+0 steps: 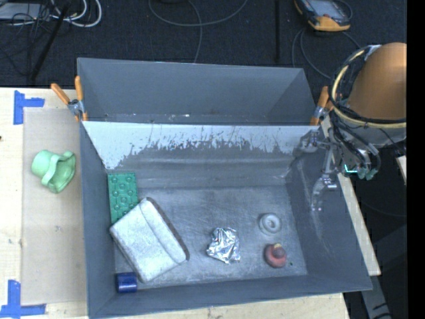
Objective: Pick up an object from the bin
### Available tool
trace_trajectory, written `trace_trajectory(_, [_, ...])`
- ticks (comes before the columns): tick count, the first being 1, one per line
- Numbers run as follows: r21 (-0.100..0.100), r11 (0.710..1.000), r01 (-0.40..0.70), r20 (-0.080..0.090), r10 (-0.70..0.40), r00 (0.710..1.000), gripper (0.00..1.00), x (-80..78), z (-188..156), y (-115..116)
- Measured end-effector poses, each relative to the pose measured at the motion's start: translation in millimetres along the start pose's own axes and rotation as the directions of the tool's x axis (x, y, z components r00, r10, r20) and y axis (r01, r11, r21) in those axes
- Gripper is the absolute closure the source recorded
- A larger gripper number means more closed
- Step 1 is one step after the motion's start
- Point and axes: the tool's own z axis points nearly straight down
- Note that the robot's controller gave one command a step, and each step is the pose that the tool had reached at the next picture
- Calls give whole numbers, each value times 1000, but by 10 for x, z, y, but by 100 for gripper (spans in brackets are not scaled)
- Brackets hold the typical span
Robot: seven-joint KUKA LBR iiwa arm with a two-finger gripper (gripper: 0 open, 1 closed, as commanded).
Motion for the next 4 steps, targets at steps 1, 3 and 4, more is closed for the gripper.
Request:
trace_trajectory(1, [2, 993, 119, 10, -119, 993, 0, 320, 1494, 235])
trace_trajectory(3, [6, 962, 274, 13, -274, 962, 100, 273, 460, 213])
trace_trajectory(4, [8, 963, 269, 15, -269, 963, 100, 245, -323, 147])
